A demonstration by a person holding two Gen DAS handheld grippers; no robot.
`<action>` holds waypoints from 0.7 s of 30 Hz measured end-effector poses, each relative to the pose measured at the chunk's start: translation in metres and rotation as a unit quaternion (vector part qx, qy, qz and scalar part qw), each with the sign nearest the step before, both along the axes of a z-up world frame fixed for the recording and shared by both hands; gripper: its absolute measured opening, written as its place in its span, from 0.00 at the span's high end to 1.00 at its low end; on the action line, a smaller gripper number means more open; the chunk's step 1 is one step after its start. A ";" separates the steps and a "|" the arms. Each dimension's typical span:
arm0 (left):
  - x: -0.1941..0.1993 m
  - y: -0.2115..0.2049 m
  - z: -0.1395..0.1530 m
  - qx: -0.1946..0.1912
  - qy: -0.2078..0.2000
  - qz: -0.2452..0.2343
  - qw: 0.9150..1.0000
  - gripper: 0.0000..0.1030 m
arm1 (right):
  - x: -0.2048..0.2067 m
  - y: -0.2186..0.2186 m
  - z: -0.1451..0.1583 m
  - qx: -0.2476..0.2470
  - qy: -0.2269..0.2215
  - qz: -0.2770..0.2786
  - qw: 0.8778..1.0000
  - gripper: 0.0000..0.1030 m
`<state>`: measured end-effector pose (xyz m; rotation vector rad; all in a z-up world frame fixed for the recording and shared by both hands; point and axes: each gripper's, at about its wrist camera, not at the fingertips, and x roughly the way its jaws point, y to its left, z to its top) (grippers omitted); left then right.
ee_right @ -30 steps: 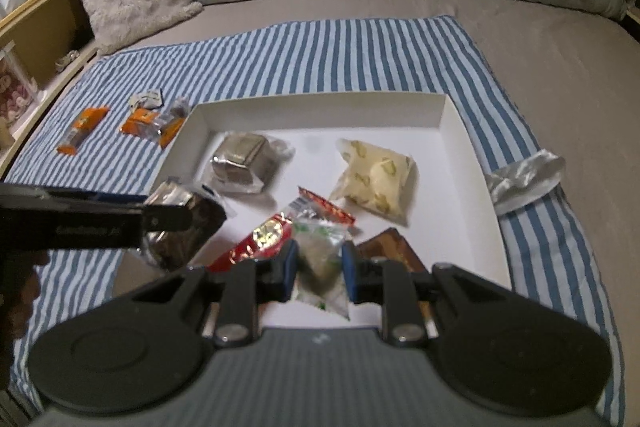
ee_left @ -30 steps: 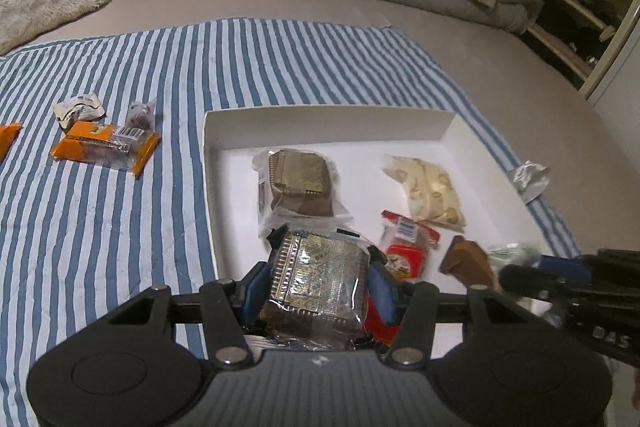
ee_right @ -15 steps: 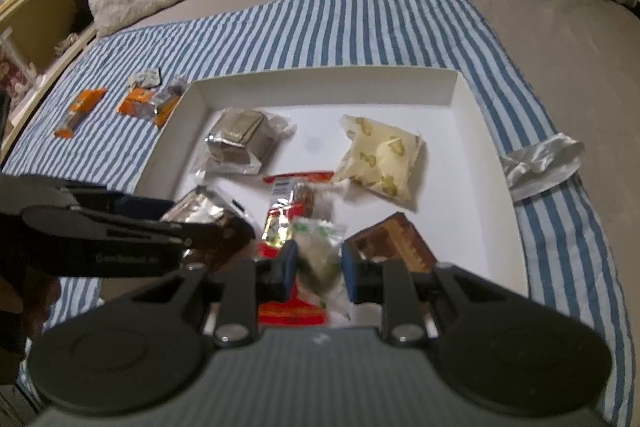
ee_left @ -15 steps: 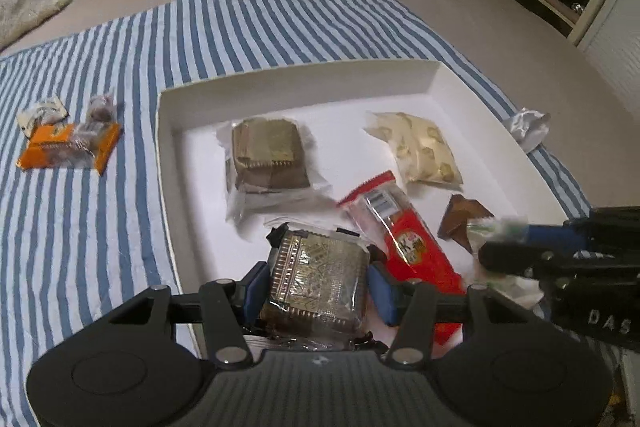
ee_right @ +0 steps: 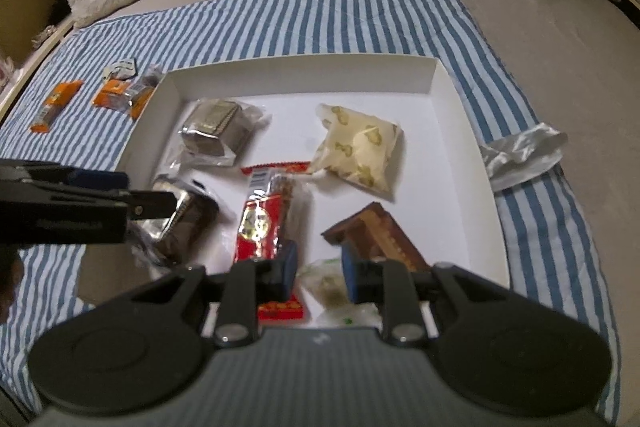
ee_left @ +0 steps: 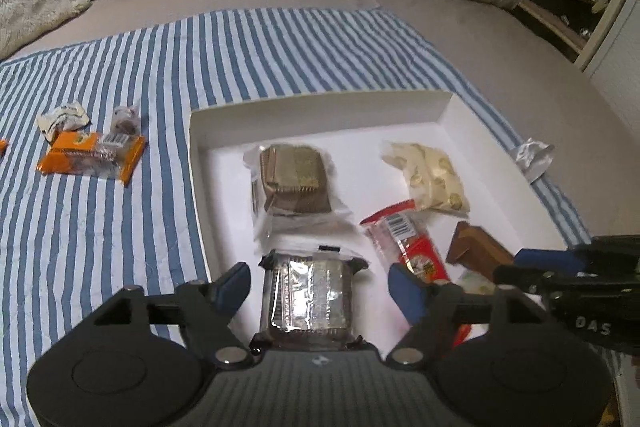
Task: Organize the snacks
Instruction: 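Carry the foil pack and cookie into the white box and open both tools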
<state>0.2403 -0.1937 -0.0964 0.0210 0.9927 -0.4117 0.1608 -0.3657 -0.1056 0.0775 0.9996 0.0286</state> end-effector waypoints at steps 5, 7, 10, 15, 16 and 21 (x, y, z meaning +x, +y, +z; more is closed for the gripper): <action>-0.004 0.003 0.006 -0.004 0.001 -0.003 1.000 0.25 | -0.002 0.000 0.002 -0.001 0.003 -0.008 1.000 0.55; -0.007 0.004 0.007 0.001 0.002 -0.004 1.000 0.25 | -0.004 0.000 0.004 0.000 0.003 -0.010 1.000 0.50; -0.010 0.006 0.010 0.006 0.001 -0.005 1.000 0.22 | -0.006 -0.001 0.007 0.001 -0.001 -0.017 1.000 0.34; -0.018 0.009 0.017 0.010 -0.010 -0.007 1.000 0.02 | -0.011 -0.006 0.013 -0.001 -0.009 -0.040 0.999 0.13; -0.019 0.010 0.018 0.013 -0.011 -0.008 1.000 0.01 | -0.013 -0.007 0.014 -0.001 -0.010 -0.044 0.999 0.10; -0.022 0.016 0.020 0.022 -0.012 -0.005 1.000 0.00 | -0.018 -0.010 0.019 -0.002 -0.023 -0.059 0.998 0.00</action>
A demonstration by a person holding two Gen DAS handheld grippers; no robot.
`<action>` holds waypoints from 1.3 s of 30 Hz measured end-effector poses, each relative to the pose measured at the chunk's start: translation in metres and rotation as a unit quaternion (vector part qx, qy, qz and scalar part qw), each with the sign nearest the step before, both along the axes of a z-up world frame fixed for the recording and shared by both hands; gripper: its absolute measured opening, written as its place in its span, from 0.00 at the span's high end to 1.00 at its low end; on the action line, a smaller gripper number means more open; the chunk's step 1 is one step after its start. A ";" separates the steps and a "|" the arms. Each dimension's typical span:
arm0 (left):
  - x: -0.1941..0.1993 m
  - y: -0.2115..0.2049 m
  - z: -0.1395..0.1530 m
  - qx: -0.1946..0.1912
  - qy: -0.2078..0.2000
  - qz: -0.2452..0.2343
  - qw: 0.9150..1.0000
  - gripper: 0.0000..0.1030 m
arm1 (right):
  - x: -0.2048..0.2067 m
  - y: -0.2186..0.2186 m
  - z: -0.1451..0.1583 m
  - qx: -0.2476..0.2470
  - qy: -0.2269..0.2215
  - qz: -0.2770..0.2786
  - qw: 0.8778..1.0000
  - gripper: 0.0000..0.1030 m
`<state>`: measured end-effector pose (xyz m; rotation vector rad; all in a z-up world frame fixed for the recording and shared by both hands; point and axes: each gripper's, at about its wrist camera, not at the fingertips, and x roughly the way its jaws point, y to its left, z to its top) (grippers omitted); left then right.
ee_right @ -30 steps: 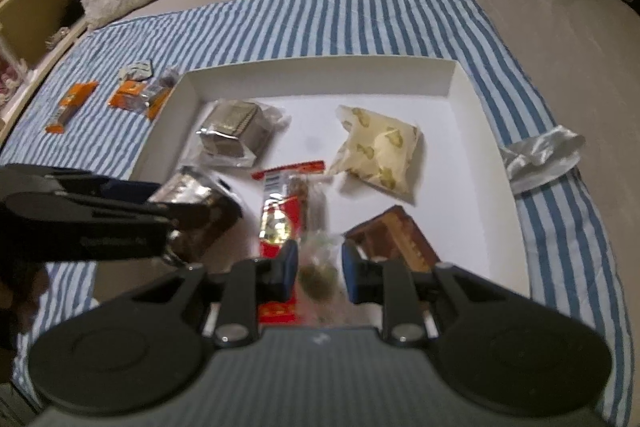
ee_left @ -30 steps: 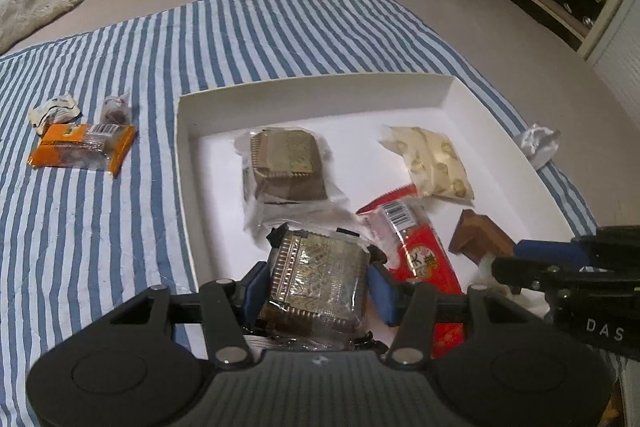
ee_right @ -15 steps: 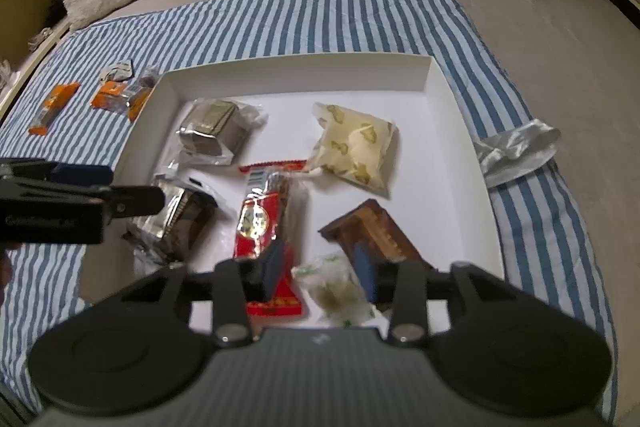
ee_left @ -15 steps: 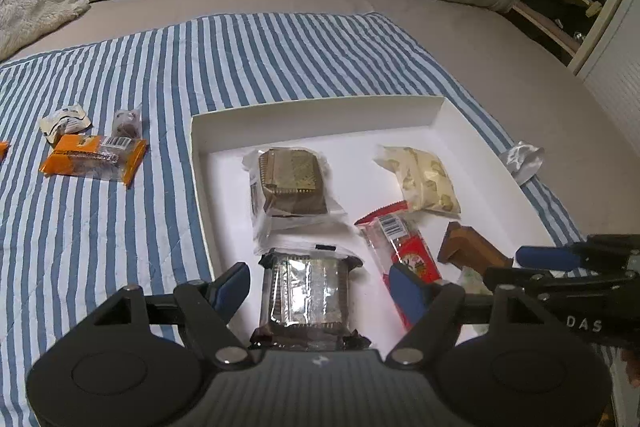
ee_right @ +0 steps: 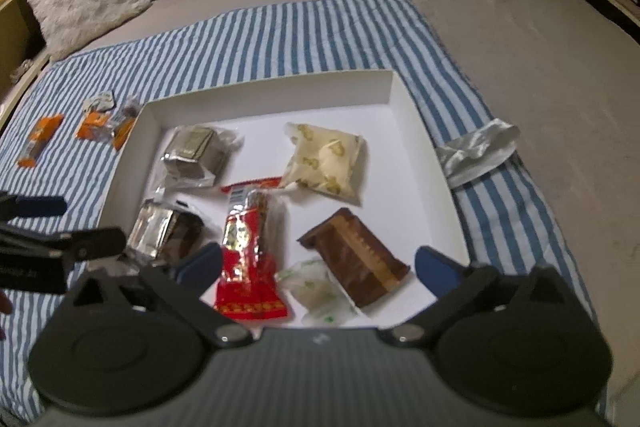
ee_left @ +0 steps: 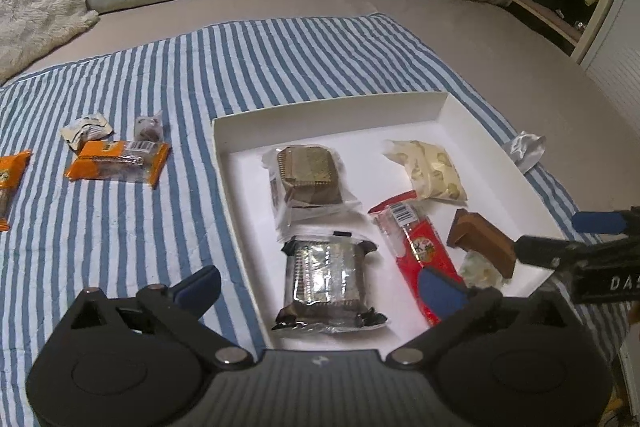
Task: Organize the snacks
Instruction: 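Carry the foil pack and cookie into the white box and open both tools, then move both open tools back over the orange snack bars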
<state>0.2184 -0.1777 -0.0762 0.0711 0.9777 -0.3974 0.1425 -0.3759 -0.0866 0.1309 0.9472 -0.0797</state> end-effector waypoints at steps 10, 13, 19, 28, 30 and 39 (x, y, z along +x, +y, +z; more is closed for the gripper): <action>0.002 0.030 0.018 -0.004 -0.022 0.032 0.999 0.00 | 0.000 -0.002 0.010 0.006 -0.042 -0.026 0.999 0.00; 0.005 0.043 0.022 -0.003 -0.030 0.045 0.999 0.00 | 0.005 0.003 0.012 0.009 -0.054 -0.031 0.998 0.00; 0.014 0.076 0.028 0.001 -0.041 0.076 0.996 0.00 | 0.019 0.022 0.017 0.008 -0.073 -0.018 0.997 0.00; 0.030 0.130 0.033 0.005 -0.055 0.123 0.991 0.00 | 0.048 0.075 0.028 0.007 -0.097 0.024 0.995 0.00; 0.033 0.144 0.033 0.007 -0.058 0.134 0.989 0.00 | 0.054 0.086 0.029 0.009 -0.102 0.034 0.994 0.00; 0.049 0.205 0.029 0.028 -0.070 0.189 0.979 0.00 | 0.087 0.144 0.025 0.012 -0.108 0.077 0.991 0.00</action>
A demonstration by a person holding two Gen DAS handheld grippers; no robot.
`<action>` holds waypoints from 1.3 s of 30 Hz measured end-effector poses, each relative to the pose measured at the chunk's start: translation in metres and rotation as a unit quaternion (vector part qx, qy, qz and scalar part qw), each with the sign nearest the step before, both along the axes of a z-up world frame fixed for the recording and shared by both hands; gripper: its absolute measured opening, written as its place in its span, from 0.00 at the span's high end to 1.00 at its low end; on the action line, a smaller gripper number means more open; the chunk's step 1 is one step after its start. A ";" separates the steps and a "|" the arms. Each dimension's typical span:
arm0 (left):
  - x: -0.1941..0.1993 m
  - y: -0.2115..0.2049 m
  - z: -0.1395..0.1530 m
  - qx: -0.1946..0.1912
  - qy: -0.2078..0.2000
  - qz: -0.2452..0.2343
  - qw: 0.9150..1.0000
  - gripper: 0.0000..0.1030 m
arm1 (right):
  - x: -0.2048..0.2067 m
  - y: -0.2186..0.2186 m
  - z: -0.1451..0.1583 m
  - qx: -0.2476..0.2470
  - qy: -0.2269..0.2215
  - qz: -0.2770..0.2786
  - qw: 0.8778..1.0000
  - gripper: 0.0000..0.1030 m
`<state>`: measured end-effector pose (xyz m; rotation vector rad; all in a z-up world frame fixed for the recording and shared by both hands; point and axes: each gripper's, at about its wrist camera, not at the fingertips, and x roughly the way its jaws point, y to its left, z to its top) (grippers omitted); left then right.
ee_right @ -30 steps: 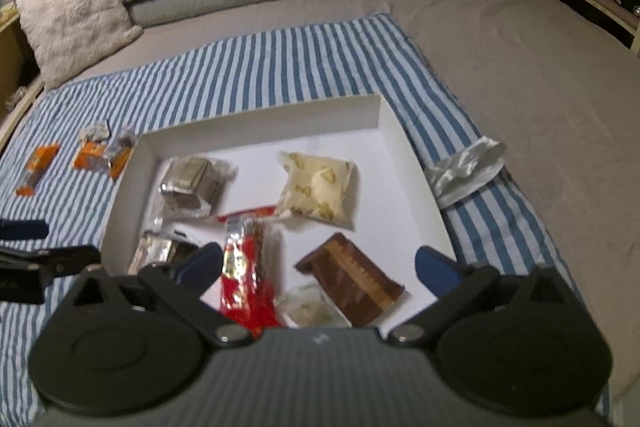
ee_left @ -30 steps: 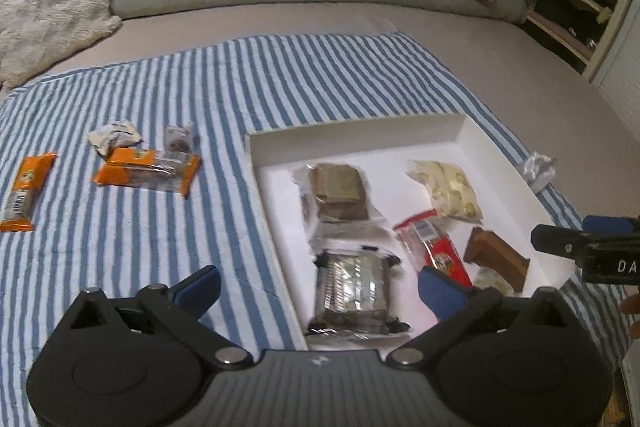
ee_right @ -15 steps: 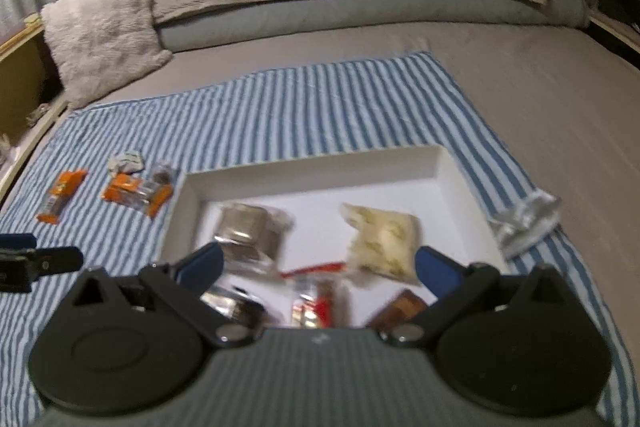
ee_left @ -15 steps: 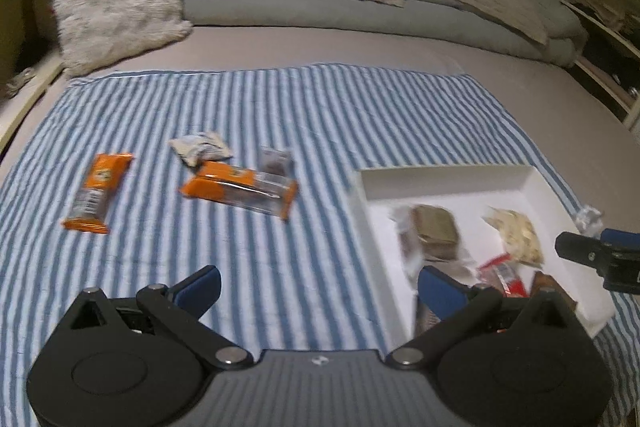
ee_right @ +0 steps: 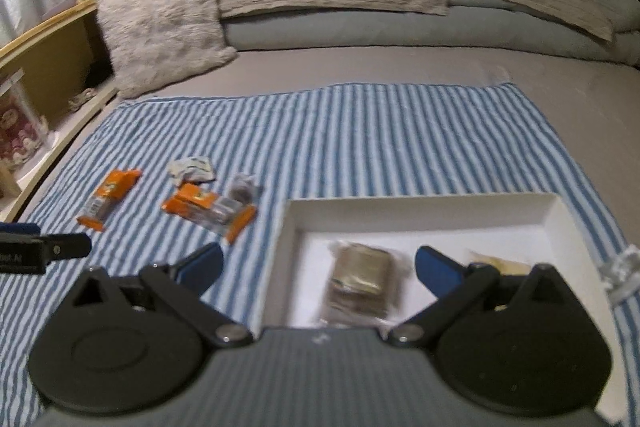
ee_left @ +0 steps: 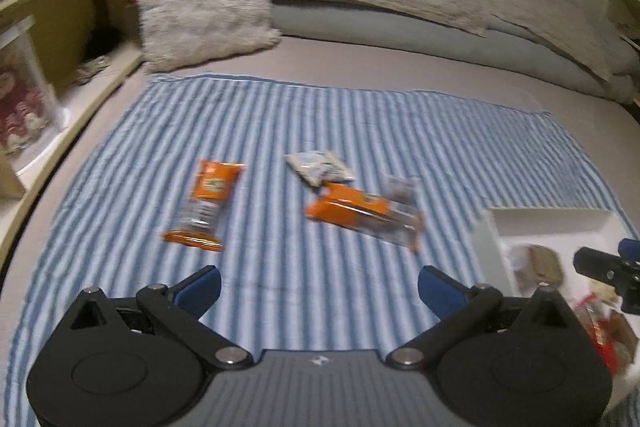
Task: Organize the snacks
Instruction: 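Move both open tools back over the orange snack bars, then grasp an orange bar with the left tool while the right tool grasps another orange bar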
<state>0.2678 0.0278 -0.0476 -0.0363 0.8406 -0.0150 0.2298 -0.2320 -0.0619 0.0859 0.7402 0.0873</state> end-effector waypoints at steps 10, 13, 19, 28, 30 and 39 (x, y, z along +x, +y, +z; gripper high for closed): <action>0.030 0.046 -0.026 0.020 -0.005 0.052 0.998 0.00 | 0.046 0.054 -0.015 -0.002 -0.016 0.057 0.998 0.00; 0.041 0.055 -0.037 0.016 -0.005 0.067 0.998 0.00 | 0.061 0.065 -0.022 0.003 -0.028 0.076 0.997 0.00; 0.061 0.066 -0.057 0.018 -0.028 0.093 0.995 0.00 | 0.087 0.088 -0.039 -0.024 -0.045 0.119 0.992 0.00; 0.088 0.077 -0.087 0.035 -0.031 0.100 0.994 0.00 | 0.139 0.132 -0.060 -0.044 -0.008 0.180 0.983 0.06; 0.091 0.081 -0.090 0.037 -0.031 0.107 0.993 0.00 | 0.144 0.134 -0.065 -0.045 -0.003 0.182 0.982 0.09; 0.097 0.086 -0.093 0.034 -0.044 0.108 0.993 0.00 | 0.174 0.141 -0.094 -0.056 0.051 0.170 0.982 0.16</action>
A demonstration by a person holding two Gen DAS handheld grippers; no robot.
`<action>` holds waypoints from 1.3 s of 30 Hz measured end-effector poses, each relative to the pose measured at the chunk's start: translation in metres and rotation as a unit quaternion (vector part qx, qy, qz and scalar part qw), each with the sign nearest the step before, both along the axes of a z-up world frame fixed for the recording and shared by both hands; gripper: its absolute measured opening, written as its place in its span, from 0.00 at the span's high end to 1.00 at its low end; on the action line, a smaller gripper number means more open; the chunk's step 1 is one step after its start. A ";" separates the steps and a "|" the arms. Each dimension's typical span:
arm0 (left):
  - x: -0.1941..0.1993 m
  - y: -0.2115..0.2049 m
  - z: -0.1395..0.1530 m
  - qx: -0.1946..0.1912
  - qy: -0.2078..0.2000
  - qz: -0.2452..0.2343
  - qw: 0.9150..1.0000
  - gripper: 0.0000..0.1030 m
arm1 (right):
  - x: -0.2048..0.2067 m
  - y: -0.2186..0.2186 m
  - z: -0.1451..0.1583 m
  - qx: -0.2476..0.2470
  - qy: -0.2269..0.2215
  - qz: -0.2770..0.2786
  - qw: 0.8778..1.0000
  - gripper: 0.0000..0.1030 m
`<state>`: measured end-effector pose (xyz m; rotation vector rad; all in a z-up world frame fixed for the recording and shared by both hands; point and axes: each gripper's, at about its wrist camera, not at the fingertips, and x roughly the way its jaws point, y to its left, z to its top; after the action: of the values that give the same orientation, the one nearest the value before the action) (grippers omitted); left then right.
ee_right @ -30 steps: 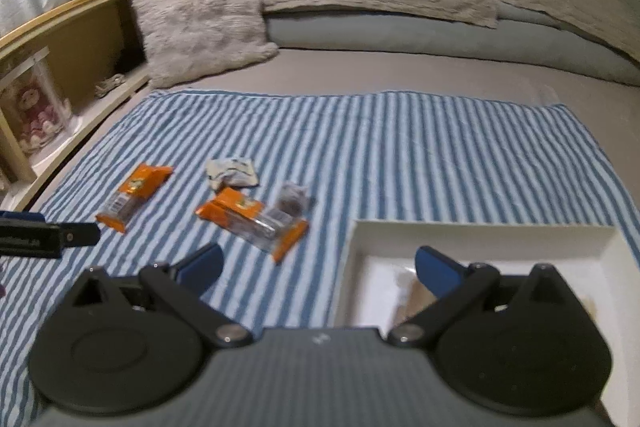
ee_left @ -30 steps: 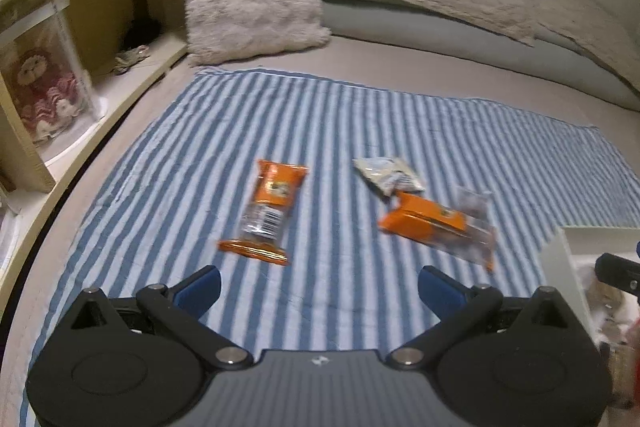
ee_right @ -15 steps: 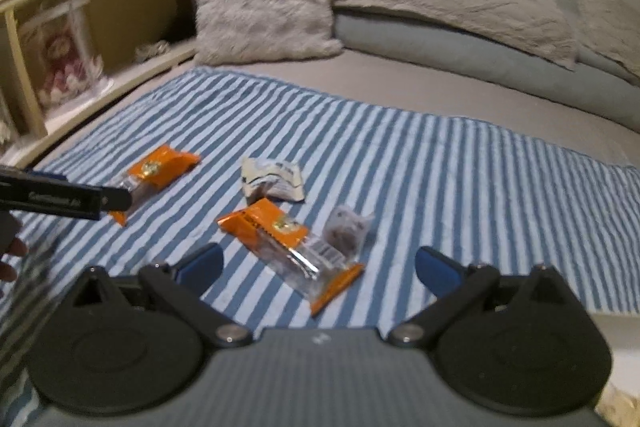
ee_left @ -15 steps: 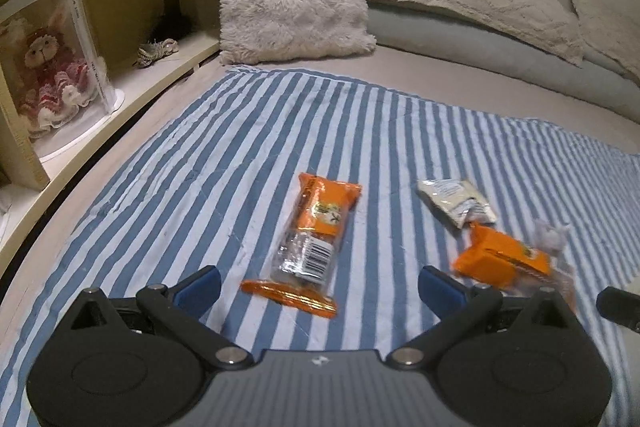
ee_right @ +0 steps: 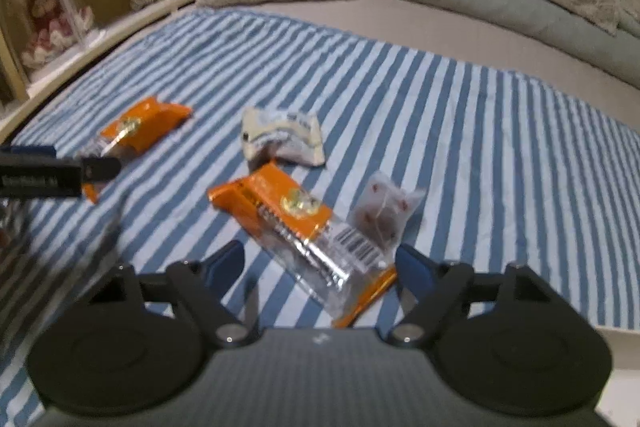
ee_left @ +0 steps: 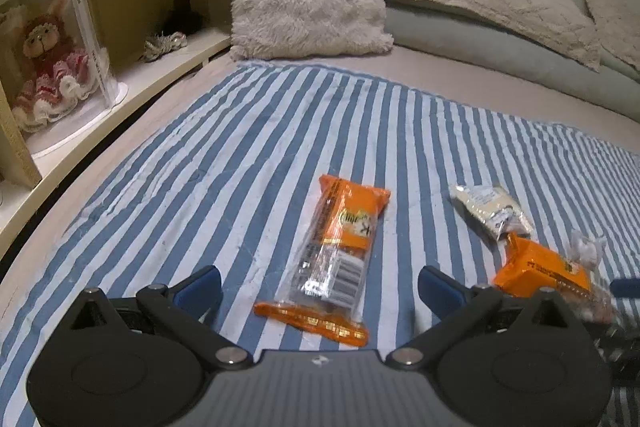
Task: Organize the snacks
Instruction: 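Grasp an orange bar with the left tool while the right tool grasps another orange bar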
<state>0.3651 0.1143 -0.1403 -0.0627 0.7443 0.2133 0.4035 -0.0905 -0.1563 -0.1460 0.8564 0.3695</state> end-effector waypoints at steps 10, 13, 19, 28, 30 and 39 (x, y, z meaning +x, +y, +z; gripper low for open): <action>0.002 0.000 -0.002 0.016 0.008 -0.013 1.000 0.23 | -0.013 0.014 0.001 -0.008 0.057 0.083 0.995 0.21; 0.002 -0.004 -0.003 0.027 0.024 -0.030 0.999 0.41 | -0.013 0.013 0.002 -0.011 0.053 0.071 0.996 0.27; -0.002 -0.011 -0.003 0.054 0.053 -0.064 0.995 0.53 | -0.002 0.008 -0.003 -0.014 0.012 0.016 1.000 0.27; -0.017 -0.016 0.008 0.039 0.091 -0.091 0.991 0.56 | 0.008 0.028 -0.016 -0.050 -0.006 0.025 0.998 0.37; -0.019 -0.018 0.009 0.034 0.102 -0.096 0.990 0.56 | 0.008 0.027 -0.016 -0.058 -0.009 0.026 0.998 0.40; -0.022 -0.028 0.007 0.030 0.118 -0.095 0.988 0.54 | -0.016 0.022 -0.005 -0.077 0.010 0.037 0.996 0.51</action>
<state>0.3432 0.0865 -0.1331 0.0916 0.9734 0.0606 0.3870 -0.0686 -0.1610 -0.3177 0.9007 0.3738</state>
